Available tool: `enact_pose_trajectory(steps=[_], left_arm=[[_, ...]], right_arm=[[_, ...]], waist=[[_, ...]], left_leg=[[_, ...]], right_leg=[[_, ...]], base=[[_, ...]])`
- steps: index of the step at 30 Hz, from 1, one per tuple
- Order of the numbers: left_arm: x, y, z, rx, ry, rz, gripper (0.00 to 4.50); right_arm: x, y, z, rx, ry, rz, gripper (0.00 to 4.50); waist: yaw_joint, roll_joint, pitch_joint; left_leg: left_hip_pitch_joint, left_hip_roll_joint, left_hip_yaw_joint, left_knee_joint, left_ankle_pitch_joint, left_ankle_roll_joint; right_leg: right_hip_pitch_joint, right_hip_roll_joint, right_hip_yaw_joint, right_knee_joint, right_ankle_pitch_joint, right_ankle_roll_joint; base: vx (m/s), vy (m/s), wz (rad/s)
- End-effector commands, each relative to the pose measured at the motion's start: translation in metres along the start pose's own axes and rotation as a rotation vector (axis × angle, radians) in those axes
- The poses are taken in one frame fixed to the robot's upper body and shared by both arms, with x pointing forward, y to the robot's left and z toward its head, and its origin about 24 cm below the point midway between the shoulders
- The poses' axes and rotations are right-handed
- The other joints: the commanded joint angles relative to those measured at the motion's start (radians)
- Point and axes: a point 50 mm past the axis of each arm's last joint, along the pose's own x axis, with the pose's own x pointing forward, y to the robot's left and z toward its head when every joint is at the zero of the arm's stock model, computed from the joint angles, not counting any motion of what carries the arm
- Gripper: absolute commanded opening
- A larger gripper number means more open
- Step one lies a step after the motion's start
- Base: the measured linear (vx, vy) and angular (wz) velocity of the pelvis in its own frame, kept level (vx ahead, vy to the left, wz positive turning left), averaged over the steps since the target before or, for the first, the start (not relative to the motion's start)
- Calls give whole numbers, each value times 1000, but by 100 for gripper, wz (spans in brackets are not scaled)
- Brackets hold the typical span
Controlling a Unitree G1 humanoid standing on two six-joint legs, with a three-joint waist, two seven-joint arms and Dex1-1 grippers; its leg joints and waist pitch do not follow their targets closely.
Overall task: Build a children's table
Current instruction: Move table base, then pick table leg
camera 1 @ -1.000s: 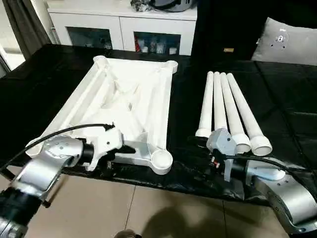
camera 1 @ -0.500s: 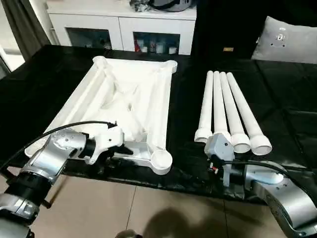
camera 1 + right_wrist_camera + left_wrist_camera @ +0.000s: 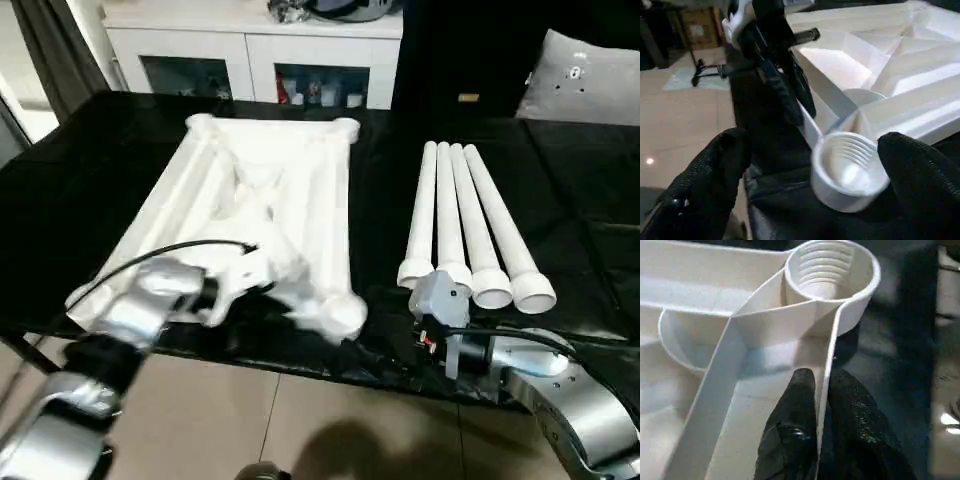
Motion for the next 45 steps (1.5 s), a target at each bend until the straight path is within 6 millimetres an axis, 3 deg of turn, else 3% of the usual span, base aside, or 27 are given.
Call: enact_pose_trajectory(steps=[1,3,4,6,10,13,17,18,19,20,21,22,23,24,25,26,28,29,32,35,40,41,45], left_arm=[[-9,11,6,16,-19,79,32],[-8,10,6,19,-19,73,10],[-5,10,7,36,-20,81,7],[-4,10,7,40,-22,88,2],[-5,10,4,44,-13,111,2],[-5,10,4,44,-13,111,2],[-5,10,4,44,-13,111,2],[-7,9,3,38,-22,131,28],[-14,4,6,27,-64,164,44],[-20,-2,9,11,-105,193,44],[-21,-3,10,10,-110,197,44],[-26,-7,12,-1,-138,216,57],[-30,-10,15,-11,-163,236,67],[-33,-12,16,-18,-178,249,78],[-33,-12,16,-18,-178,249,86],[-35,-16,18,-26,-195,256,90],[-37,-20,20,-21,-198,267,93],[-38,-22,20,-19,-197,271,119],[-40,-28,21,-24,-190,296,140],[-42,-31,22,-34,-187,308,173],[-44,-35,28,-52,-193,315,208],[-44,-36,30,-61,-203,308,223],[-43,-40,33,-87,-216,296,248]], right_arm=[[0,-3,3,-15,-9,-18,450],[1,-5,4,-16,-11,-27,450],[2,-9,7,-15,-22,-46,450],[6,-14,11,-22,-35,-88,450],[15,-35,18,-15,-59,-266,450],[15,-35,18,-15,-59,-266,450],[15,-35,18,-15,-59,-266,450],[20,-40,22,50,-93,-293,450],[35,-64,33,98,-84,-463,450],[49,-78,41,146,-46,-554,450],[50,-80,43,149,-42,-563,450],[59,-88,49,163,-16,-616,450],[64,-95,54,160,15,-661,450],[66,-98,56,163,40,-675,450],[66,-98,56,163,40,-675,450],[69,-103,59,165,50,-694,450],[73,-109,62,163,65,-705,450],[75,-111,63,164,70,-711,450],[84,-118,65,203,80,-715,450],[90,-120,59,232,134,-723,450],[95,-123,50,266,248,-774,450],[95,-124,50,273,253,-784,450],[96,-129,49,303,262,-818,450]], waist=[[3,-2,-60],[-5,-3,-60],[-10,-10,-61],[-14,-8,-61],[-18,-5,-61],[-20,-5,-58],[-17,-4,-61],[-18,-5,-61],[-21,-11,-60],[-27,-10,-63],[-56,-14,-60],[-58,-4,-61],[-56,-4,-58],[-52,-1,-51],[-43,-1,-49],[-36,-2,-49],[-26,-22,-56],[-21,-14,-56],[-23,-21,-59],[-24,-16,-55],[-27,-16,-56],[-24,-3,-56],[-29,-10,-56]], left_leg=[[13,81,-30,-78,-180,16],[12,81,-30,-76,-161,26],[12,80,-27,-74,-154,35],[12,79,-26,-72,-134,45],[16,81,-25,-73,-133,40],[19,80,-22,-74,-160,23],[16,81,-21,-73,-140,28],[16,80,-21,-73,-140,30],[13,79,-22,-75,-142,33],[14,83,-29,-79,-136,17],[-6,73,-38,-86,-113,1],[14,68,-22,-73,-141,-28],[18,71,-17,-73,-148,-28],[15,71,-11,-76,-162,-32],[24,73,-7,-76,-188,-40],[23,73,-6,-76,-188,-40],[20,77,-6,-77,-144,-40],[18,75,-5,-74,-112,-37],[13,73,-4,-72,-80,-33],[17,74,-1,-73,-107,-42],[17,70,0,-72,-109,-59],[17,70,-2,-72,-110,-62],[17,69,0,-71,-122,-69]], right_leg=[[44,-111,58,-67,4,-229],[43,-108,56,-65,38,-229],[42,-107,56,-66,50,-233],[41,-107,54,-65,54,-242],[35,-105,54,-63,34,-245],[34,-105,56,-67,0,-247],[38,-106,56,-62,49,-236],[38,-106,56,-62,51,-236],[40,-108,55,-62,47,-243],[40,-115,52,-52,45,-256],[52,-113,47,-43,36,-261],[25,-101,49,-58,-68,-242],[23,-101,53,-64,-75,-247],[20,-95,54,-67,-80,-250],[15,-91,55,-67,-80,-240],[19,-91,56,-67,-77,-230],[28,-97,55,-57,-21,-228],[26,-93,53,-55,9,-222],[29,-91,52,-45,65,-220],[23,-90,52,-48,37,-219],[27,-87,52,-46,47,-219],[27,-87,51,-45,49,-216],[28,-84,51,-46,65,-222]], base=[[0,0,0],[0,0,0],[0,0,0],[0,0,0],[0,0,0],[0,0,0],[0,0,0],[0,0,0],[0,0,0],[0,0,0],[-33,-12,-18],[0,0,0],[0,0,0],[0,0,0],[0,0,0],[0,0,0],[0,0,0],[0,0,0],[0,0,0],[0,0,0],[0,0,0],[0,0,0],[0,0,0]])
